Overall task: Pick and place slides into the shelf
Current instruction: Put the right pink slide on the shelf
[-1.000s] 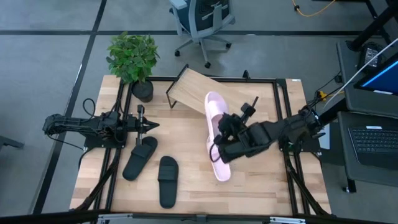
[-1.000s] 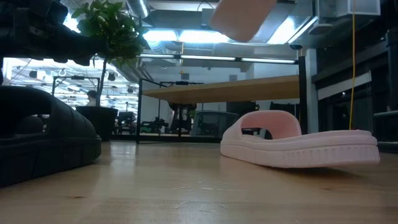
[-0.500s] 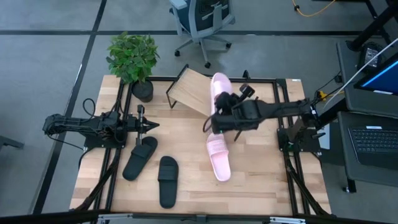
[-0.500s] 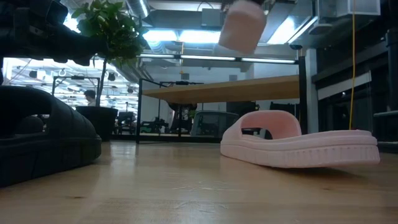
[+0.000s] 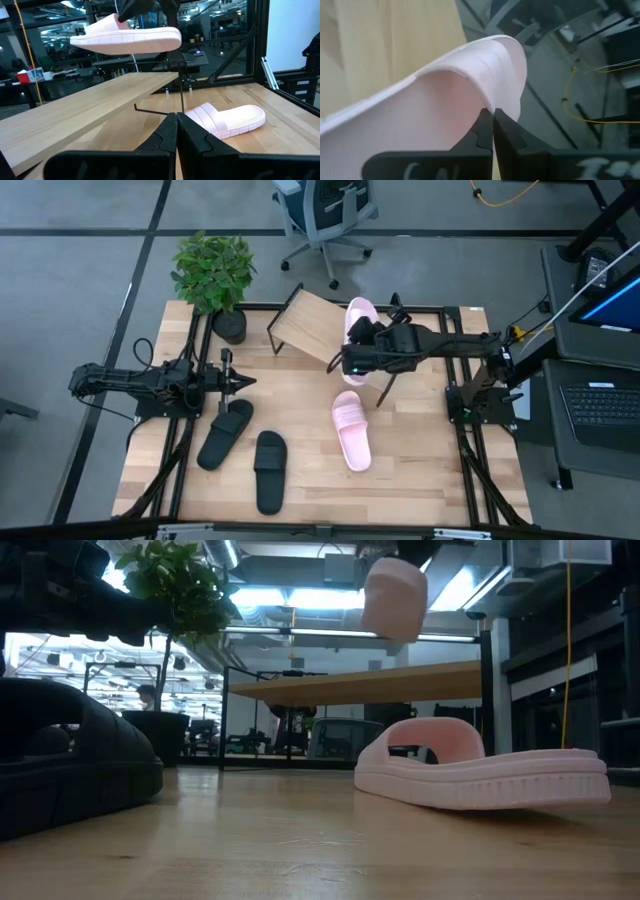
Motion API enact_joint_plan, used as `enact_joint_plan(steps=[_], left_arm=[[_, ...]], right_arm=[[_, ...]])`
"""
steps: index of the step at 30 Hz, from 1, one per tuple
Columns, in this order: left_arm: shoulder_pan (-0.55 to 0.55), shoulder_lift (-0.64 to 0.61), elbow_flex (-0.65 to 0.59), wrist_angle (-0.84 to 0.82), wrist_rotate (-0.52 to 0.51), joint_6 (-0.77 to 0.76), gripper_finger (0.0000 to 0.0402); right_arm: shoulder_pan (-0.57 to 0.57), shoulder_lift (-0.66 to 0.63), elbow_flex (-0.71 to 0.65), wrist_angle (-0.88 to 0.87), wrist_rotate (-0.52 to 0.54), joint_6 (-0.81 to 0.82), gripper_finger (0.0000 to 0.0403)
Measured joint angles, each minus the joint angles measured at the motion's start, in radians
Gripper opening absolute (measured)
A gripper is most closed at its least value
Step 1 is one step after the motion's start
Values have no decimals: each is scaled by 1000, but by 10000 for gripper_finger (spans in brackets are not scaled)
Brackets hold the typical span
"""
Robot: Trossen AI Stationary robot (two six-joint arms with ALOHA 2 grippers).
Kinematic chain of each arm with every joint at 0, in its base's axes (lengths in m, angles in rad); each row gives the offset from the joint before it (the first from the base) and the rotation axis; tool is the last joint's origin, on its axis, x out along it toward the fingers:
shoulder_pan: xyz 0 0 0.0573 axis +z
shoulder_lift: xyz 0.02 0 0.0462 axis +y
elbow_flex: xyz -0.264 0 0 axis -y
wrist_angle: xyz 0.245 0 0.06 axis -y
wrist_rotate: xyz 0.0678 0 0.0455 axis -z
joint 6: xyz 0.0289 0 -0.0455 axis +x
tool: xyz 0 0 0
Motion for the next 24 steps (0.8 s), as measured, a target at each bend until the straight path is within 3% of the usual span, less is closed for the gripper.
enact_joint_plan(steps=[5, 13, 20, 24], left_arm=[[0, 0, 0, 0, 0, 0, 0], [0, 0, 0, 0, 0, -1, 0], [0, 0, 0, 0, 0, -2, 0], [0, 0, 0, 0, 0, -3, 0]], right_arm=[[5, -62, 0, 0, -79, -15, 2], [8, -198, -22, 2, -71, 41, 2], [42, -354, -269, -2, -6, 208, 2], [56, -404, -379, -2, 83, 323, 2]])
